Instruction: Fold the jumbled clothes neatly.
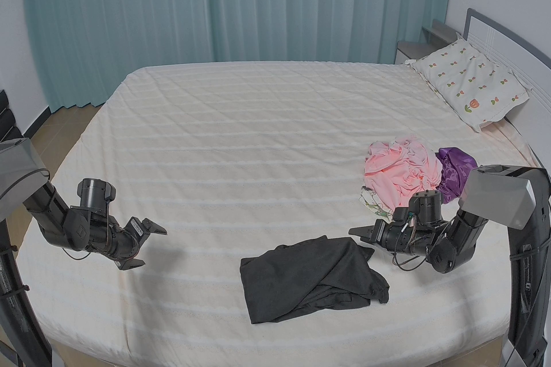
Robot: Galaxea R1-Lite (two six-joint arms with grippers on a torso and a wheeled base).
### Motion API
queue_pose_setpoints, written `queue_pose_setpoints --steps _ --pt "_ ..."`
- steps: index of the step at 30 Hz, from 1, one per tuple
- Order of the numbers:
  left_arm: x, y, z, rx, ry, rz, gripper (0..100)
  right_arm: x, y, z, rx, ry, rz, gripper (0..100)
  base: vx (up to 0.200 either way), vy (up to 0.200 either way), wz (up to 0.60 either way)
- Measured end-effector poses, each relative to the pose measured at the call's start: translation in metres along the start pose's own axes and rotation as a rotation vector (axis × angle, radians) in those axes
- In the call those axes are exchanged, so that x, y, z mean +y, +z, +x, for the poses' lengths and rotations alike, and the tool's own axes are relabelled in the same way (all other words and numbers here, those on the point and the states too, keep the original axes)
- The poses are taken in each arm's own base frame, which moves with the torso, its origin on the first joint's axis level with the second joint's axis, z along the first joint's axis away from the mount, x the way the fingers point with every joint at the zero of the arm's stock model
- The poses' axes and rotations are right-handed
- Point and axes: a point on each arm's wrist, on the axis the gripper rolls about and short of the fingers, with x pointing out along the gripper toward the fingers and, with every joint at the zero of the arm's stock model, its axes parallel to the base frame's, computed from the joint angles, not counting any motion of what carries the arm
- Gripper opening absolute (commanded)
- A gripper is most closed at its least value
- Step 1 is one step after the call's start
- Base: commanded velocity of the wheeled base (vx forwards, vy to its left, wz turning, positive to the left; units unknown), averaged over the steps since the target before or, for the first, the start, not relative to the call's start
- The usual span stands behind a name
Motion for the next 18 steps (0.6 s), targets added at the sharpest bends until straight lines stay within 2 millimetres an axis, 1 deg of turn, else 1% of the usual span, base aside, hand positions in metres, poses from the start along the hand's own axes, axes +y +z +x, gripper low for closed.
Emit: queue_pose_setpoints --steps 2,7,13,16,18 --pt "0.0 0.0 0.0 0.001 0.0 0.0 100 0.0 0.0 -0.003 -0.011 0.004 -0.008 100 0.0 0.0 0.0" --pt "0.0 0.0 0.0 0.0 0.0 0.0 100 -0.002 -0.01 -0.023 0.019 0.011 -0.06 100 0.0 0.0 0.0" --pt "0.0 0.0 0.0 0.0 0.0 -0.001 100 -0.003 -0.031 -0.05 0.109 0.036 -0.273 100 0.0 0.0 0.0" --pt "0.0 0.0 0.0 0.0 0.0 -0.001 100 -0.004 -0.042 -0.058 0.149 0.044 -0.351 100 0.0 0.0 0.0" --pt "0.0 0.0 0.0 0.0 0.0 -0.002 100 -0.003 -0.05 -0.061 0.179 0.05 -0.377 100 0.0 0.0 0.0"
